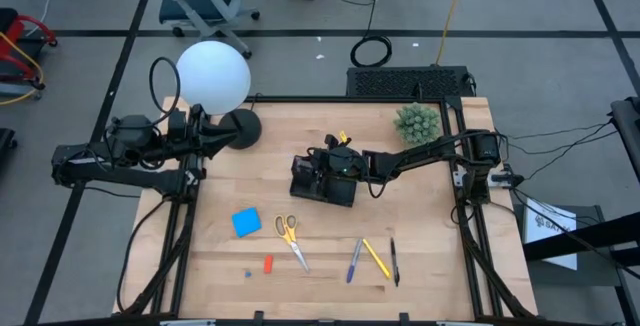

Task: Pick and place office supplies into organizer
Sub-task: Put the purple pen into the top left compartment of the black desk organizer, then put the blue marker into the top left compartment of the black desk organizer

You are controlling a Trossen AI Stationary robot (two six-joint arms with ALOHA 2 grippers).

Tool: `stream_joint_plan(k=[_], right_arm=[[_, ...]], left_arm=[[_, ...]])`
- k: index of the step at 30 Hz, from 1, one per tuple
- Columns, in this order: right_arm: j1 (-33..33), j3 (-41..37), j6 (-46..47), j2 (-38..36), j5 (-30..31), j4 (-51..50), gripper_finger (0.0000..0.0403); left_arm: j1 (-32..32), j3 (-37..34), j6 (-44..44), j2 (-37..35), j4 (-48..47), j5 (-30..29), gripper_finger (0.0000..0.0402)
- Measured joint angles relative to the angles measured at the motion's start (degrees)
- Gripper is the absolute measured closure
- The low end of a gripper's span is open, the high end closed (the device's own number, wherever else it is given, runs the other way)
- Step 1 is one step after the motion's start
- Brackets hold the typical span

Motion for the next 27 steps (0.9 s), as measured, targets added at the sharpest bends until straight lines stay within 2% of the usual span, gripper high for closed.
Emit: stream_joint_plan(k=[11,17,27], right_arm=[[1.1,0.0,-3.2,-4.0,0.6,-3.1,0.0299],[2.9,0.1,-5.3,-5.9,7.4,-7.8,0.0298],[5.6,0.1,-5.5,-6.1,7.5,-13.6,0.0298]], left_arm=[[0.0,0.0,0.0,0.0,0.0,0.0,0.0330],[0.0,0.0,0.0,0.0,0.0,0.0,0.0330],[0.0,0.0,0.0,0.0,0.0,0.0,0.0330]])
